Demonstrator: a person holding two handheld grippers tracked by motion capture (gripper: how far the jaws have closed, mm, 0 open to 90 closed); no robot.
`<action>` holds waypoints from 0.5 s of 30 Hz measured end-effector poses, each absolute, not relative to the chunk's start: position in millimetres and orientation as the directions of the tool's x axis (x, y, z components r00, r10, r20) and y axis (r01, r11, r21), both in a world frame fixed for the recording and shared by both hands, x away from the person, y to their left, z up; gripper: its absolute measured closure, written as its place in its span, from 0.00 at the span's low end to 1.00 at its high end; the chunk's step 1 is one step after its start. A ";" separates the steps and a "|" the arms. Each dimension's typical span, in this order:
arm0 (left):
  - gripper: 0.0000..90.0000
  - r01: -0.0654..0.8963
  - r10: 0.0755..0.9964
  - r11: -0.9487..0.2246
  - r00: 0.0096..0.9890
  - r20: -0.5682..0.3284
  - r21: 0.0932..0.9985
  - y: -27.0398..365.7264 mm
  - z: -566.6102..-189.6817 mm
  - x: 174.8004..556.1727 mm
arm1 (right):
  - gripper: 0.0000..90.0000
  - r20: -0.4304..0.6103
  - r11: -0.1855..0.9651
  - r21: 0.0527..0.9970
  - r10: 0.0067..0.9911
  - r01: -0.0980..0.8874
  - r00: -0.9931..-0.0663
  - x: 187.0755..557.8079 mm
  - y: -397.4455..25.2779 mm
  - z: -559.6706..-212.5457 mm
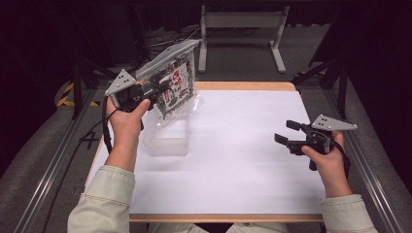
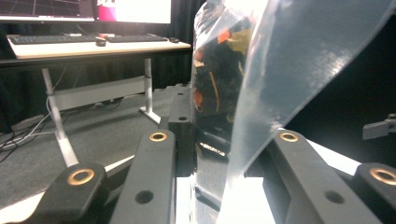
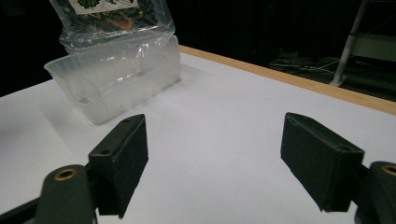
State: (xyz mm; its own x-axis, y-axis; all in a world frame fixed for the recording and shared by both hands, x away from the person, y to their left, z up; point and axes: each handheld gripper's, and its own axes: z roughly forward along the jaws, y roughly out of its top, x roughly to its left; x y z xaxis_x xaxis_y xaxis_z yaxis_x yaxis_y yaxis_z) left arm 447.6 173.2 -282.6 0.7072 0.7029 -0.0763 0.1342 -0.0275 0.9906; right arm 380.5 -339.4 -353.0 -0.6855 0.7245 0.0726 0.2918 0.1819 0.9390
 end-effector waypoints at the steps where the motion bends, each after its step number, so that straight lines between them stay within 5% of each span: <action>1: 0.80 0.134 0.702 -0.033 0.709 -0.072 0.990 174.0 -283.1 447.5 | 0.27 0.073 0.181 0.939 0.725 0.292 -0.685 380.5 -339.5 -353.0; 15: 0.80 0.151 0.724 -0.043 0.686 -0.074 0.988 184.7 -300.6 446.5 | 0.26 0.075 0.194 0.932 0.721 0.305 -0.689 379.5 -337.3 -358.1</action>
